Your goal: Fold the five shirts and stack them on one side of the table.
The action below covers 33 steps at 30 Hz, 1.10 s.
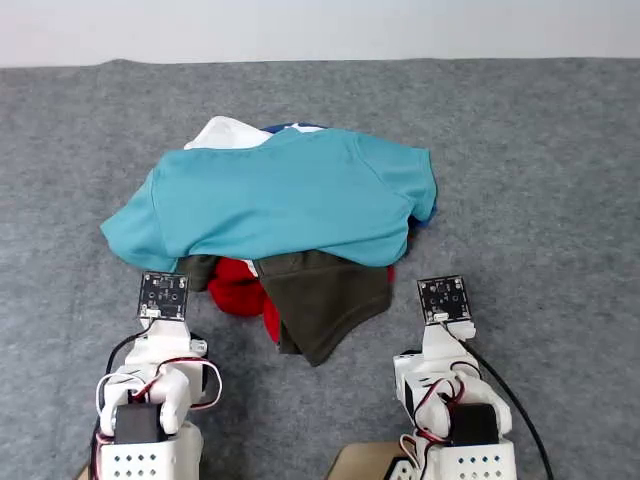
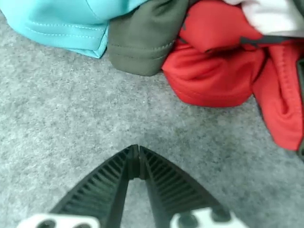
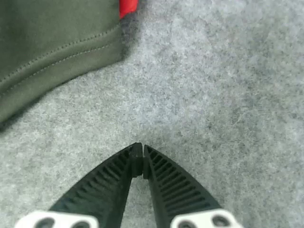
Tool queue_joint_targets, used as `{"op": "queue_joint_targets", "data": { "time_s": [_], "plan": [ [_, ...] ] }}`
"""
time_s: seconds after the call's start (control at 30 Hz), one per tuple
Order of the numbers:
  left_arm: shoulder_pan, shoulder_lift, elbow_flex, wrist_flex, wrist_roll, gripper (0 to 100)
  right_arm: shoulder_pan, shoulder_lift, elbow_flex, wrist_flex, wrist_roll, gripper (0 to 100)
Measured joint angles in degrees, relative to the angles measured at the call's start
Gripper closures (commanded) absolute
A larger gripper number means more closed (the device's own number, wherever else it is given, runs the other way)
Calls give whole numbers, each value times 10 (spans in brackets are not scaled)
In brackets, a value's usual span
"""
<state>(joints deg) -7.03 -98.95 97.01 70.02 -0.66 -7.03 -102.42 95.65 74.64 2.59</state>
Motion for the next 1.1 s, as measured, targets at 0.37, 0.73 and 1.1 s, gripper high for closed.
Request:
{"op": "queue_joint_targets", "data": {
  "time_s": [0.37,0.73,1.1],
  "plan": [
    [10,0,-130,-31,-1,992,0,0,0,0,0,987],
    [13,54,-332,-27,-11,992,0,0,0,0,0,987],
    [13,425,-622,117,30,992,0,0,0,0,0,985]
  ]
}}
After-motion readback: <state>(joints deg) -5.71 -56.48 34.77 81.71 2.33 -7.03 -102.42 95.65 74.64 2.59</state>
